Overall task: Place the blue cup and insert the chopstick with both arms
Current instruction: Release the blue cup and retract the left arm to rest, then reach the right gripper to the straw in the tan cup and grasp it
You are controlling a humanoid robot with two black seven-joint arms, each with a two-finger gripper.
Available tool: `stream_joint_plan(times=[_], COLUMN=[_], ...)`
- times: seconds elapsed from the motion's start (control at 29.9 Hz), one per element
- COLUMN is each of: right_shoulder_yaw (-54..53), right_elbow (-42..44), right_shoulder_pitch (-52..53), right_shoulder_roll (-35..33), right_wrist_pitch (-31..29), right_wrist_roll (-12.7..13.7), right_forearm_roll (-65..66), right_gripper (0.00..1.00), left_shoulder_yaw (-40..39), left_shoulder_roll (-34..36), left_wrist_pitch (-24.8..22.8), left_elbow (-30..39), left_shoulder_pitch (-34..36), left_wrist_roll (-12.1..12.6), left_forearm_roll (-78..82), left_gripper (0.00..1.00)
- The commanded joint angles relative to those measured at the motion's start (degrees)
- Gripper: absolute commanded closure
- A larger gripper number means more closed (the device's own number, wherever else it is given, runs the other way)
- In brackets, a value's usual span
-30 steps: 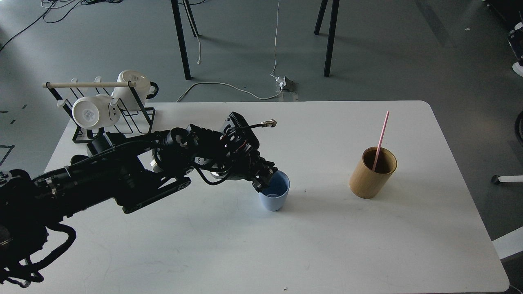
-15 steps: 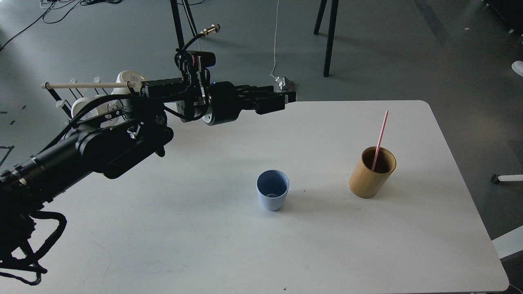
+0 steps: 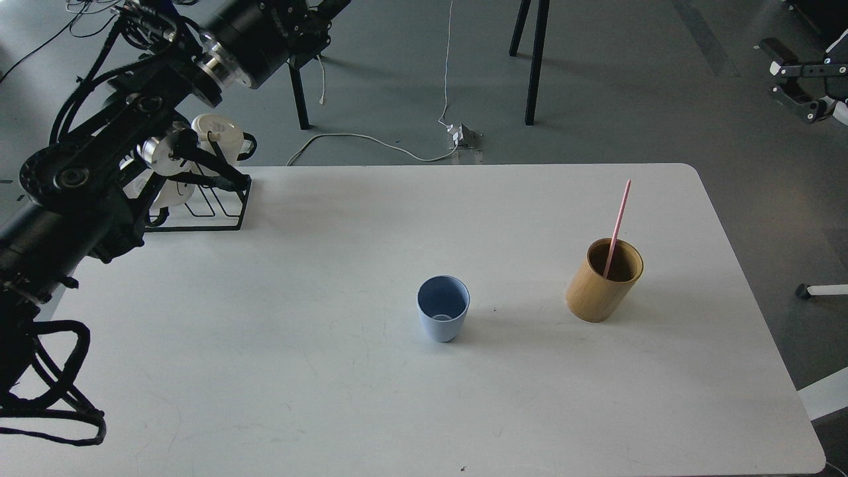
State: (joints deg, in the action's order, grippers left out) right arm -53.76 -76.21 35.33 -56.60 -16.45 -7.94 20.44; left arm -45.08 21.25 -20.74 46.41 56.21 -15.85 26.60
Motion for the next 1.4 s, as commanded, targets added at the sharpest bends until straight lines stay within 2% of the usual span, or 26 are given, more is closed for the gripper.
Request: stream_joint_plan(times=[0.0, 0.13, 0.33, 0.53, 0.74, 0.87, 1.07, 1.17, 1.27, 1.34, 1.37], right_shoulder_yaw=[0.0, 0.1, 4.4, 10.3, 15.2, 18.2, 20.4, 22.7, 25.0, 25.6, 25.7], right_elbow=[-2.9, -4.1, -4.0, -1.9, 1.0, 4.0, 7.4, 7.9, 8.6, 9.1, 9.4], right_shoulder_pitch=[0.0, 0.0, 0.4, 0.6, 0.8, 1.0, 2.1, 3.5, 4.6, 5.0, 5.0], right_shoulder_roll=[-0.2, 0.4, 1.5, 3.4, 8.3, 11.3, 14.2, 14.4, 14.5, 14.7, 14.8], right_wrist_pitch=[1.2, 1.2, 1.2, 1.3, 1.5, 3.4, 3.6, 3.6, 3.6, 3.6, 3.6], right_wrist_roll=[1.4, 1.1, 1.1, 0.7, 0.7, 0.8, 0.9, 1.3, 1.4, 1.4, 1.4], right_forearm_roll=[11.9, 22.9, 40.9, 46.0, 60.4, 64.7, 66.7, 67.1, 67.1, 67.1, 67.1], right_gripper=[0.01, 0.02, 0.02, 0.02, 0.02, 0.03, 0.14, 0.27, 0.48, 0.55, 0.55], left_shoulder_yaw=[-0.1, -0.2, -0.3, -0.3, -0.4, -0.4, -0.4, -0.4, -0.4, -0.4, -0.4], left_shoulder_roll=[0.3, 0.4, 0.4, -0.5, -0.2, -0.2, -0.4, -0.4, -0.3, -0.3, -0.4], left_wrist_pitch=[-6.5, -7.3, -7.3, -7.3, -7.3, -7.3, -7.3, -7.3, -7.3, -7.3, -7.3], left_elbow=[-6.1, -8.6, -9.7, -13.4, -13.9, -14.3, -16.0, -16.0, -16.1, -16.1, -16.1], left_shoulder_pitch=[0.1, -1.0, -7.2, -8.8, -8.8, -8.8, -8.8, -8.5, -8.3, -8.3, -8.2], left_wrist_roll=[0.1, -0.2, 0.2, -0.5, -0.5, -0.5, -0.5, -0.5, -0.4, -0.4, -0.4], left_forearm_roll=[-13.2, -20.4, -31.8, -32.4, -32.6, -32.7, -32.7, -32.7, -32.7, -32.7, -32.7], left_gripper=[0.0, 0.0, 0.0, 0.0, 0.0, 0.0, 0.0, 0.0, 0.0, 0.0, 0.0])
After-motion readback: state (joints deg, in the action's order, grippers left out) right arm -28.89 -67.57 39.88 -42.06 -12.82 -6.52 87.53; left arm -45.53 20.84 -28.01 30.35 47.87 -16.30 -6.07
